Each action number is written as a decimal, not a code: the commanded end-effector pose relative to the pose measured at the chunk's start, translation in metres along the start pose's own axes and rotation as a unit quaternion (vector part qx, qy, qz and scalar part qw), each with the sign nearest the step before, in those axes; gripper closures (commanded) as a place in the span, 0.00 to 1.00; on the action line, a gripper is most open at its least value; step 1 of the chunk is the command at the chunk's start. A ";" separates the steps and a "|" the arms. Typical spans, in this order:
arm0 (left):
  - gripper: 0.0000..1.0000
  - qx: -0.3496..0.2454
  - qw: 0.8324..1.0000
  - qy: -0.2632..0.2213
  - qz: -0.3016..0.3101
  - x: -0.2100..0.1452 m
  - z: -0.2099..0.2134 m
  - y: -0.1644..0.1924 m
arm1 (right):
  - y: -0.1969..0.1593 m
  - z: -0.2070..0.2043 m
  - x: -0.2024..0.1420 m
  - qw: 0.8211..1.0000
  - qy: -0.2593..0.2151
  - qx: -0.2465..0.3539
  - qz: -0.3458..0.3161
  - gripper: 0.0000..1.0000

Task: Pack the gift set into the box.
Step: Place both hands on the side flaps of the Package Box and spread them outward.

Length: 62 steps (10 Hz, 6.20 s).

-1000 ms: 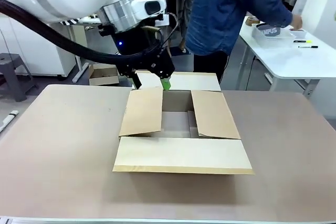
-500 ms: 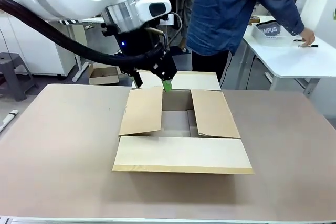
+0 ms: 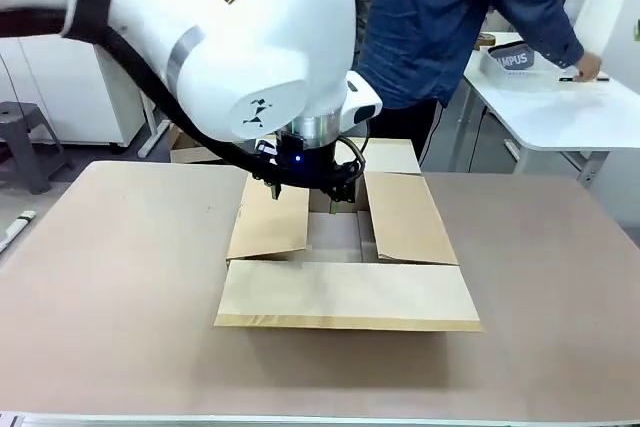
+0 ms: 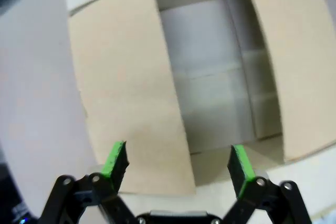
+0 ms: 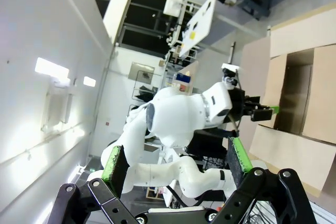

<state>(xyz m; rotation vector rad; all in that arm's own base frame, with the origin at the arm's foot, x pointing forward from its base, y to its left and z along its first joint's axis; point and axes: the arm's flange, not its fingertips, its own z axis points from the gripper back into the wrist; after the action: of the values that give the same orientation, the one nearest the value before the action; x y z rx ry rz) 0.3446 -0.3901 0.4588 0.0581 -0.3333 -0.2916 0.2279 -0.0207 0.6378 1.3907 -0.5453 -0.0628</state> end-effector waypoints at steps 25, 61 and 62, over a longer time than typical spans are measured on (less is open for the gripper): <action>0.00 0.195 0.978 0.039 0.061 0.033 -0.025 0.040 | 0.002 -0.003 0.003 1.000 -0.003 0.014 0.013 0.00; 0.00 -0.256 0.956 0.108 0.093 0.004 -0.083 0.264 | -0.027 -0.117 0.032 0.981 0.064 -0.154 0.099 0.00; 0.00 -0.256 0.956 0.108 0.093 0.004 -0.083 0.264 | -0.037 -0.167 0.029 0.951 0.085 -0.252 0.159 0.00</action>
<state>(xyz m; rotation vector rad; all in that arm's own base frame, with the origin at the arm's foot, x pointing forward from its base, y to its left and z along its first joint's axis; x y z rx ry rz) 0.4481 -0.1364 0.4110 -0.4516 -0.0412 -0.1698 0.2872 0.0736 0.5983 1.0940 -0.4992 0.0988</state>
